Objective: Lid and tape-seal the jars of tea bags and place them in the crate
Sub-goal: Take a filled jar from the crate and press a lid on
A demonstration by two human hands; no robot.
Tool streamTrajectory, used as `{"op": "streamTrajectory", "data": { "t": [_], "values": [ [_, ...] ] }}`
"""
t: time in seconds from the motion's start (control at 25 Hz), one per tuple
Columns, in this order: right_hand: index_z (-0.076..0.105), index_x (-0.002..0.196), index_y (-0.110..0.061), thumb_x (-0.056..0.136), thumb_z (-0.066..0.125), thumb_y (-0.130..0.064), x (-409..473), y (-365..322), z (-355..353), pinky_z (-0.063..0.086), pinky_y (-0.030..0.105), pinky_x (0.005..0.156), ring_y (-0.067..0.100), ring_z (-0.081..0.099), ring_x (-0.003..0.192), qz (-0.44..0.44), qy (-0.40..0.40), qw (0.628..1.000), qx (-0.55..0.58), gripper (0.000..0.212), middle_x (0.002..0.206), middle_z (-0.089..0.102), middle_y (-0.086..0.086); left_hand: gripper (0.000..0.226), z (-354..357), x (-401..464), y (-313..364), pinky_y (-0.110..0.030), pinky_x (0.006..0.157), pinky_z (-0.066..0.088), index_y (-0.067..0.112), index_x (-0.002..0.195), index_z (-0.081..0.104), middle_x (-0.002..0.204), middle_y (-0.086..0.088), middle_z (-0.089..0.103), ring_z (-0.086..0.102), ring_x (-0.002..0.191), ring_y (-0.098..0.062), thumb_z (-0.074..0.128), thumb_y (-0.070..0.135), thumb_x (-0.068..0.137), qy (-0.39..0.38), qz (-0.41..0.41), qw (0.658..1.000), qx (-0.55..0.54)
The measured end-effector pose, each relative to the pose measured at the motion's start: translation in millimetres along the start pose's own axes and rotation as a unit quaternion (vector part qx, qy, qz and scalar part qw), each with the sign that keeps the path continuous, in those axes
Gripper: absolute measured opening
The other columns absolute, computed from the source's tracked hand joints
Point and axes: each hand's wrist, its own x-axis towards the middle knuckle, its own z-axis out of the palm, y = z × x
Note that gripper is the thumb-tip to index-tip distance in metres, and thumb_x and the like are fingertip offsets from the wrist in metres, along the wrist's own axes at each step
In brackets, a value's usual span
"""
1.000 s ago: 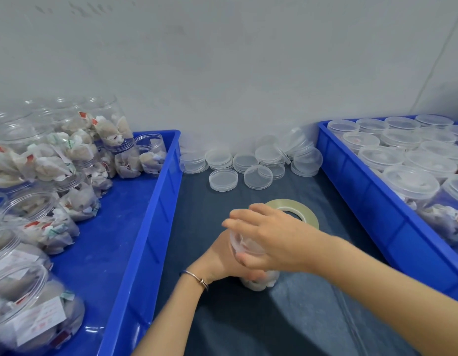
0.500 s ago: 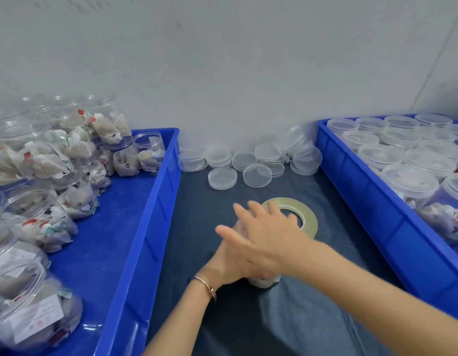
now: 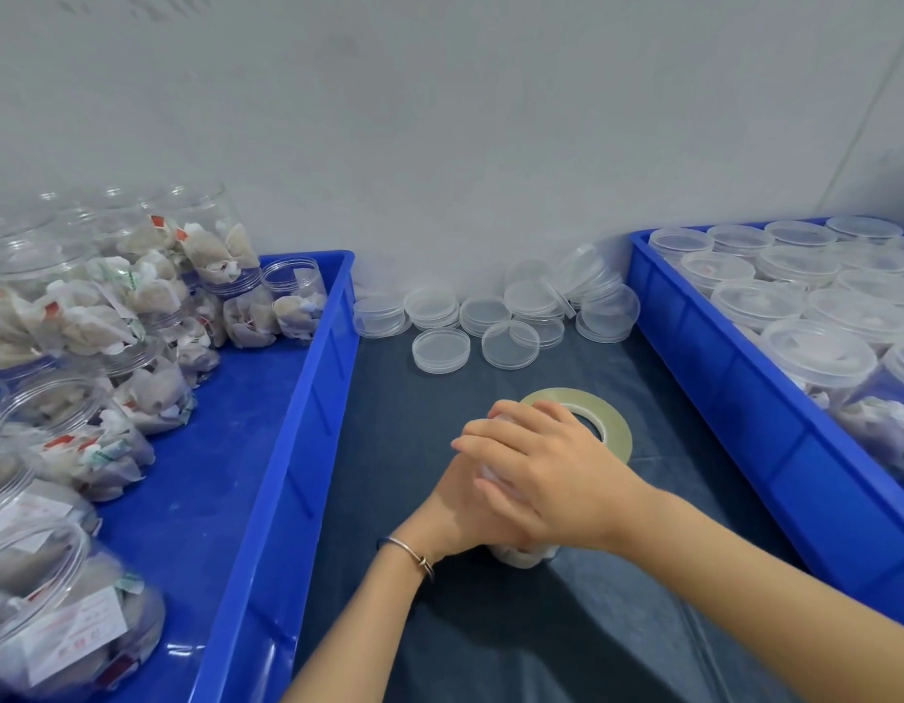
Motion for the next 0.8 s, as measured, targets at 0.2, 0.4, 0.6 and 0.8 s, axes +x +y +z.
{"op": "streamTrajectory", "data": {
  "t": [0.2, 0.4, 0.6, 0.8],
  "values": [
    [0.066, 0.084, -0.016, 0.086, 0.041, -0.039, 18, -39, 5, 0.045, 0.036, 0.063, 0.026, 0.06, 0.077, 0.269, -0.042, 0.957, -0.102, 0.033, 0.08, 0.061, -0.002, 0.07, 19, -19, -11, 0.003, 0.086, 0.03, 0.001, 0.136, 0.038, 0.14, -0.016, 0.044, 0.039, 0.096, 0.013, 0.056, 0.024, 0.072, 0.027, -0.037, 0.987, -0.156],
    [0.012, 0.146, -0.041, 0.088, 0.034, -0.06, 28, -45, -2, 0.016, 0.059, 0.101, 0.045, 0.017, 0.134, 0.267, -0.199, 0.942, 0.028, 0.065, 0.15, 0.024, 0.012, 0.071, 23, -22, 27, -0.045, 0.117, 0.013, 0.025, 0.134, 0.046, 0.135, 0.008, 0.024, 0.016, 0.137, -0.009, 0.046, 0.065, 0.075, 0.205, 0.014, 0.901, -0.383],
    [0.017, 0.146, -0.045, 0.094, 0.032, -0.053, 14, -11, -36, 0.044, 0.038, 0.083, 0.029, 0.049, 0.099, 0.133, -0.258, 0.957, -0.005, 0.055, 0.143, 0.034, 0.004, 0.071, 28, -16, -13, -0.011, 0.075, 0.047, 0.037, 0.11, 0.048, 0.107, 0.024, 0.057, 0.061, 0.099, -0.006, 0.087, 0.019, 0.053, 0.061, -0.026, 0.962, -0.263],
    [0.019, 0.145, -0.045, 0.082, 0.016, -0.076, 25, -10, -29, 0.037, 0.049, 0.094, 0.027, 0.043, 0.119, 0.063, -0.184, 0.98, -0.044, 0.07, 0.132, 0.044, 0.007, 0.074, 36, -17, -11, 0.001, 0.078, 0.037, 0.038, 0.111, 0.04, 0.107, 0.028, 0.053, 0.051, 0.099, 0.014, 0.086, 0.031, 0.053, 0.053, -0.106, 0.969, -0.217]
  ]
}}
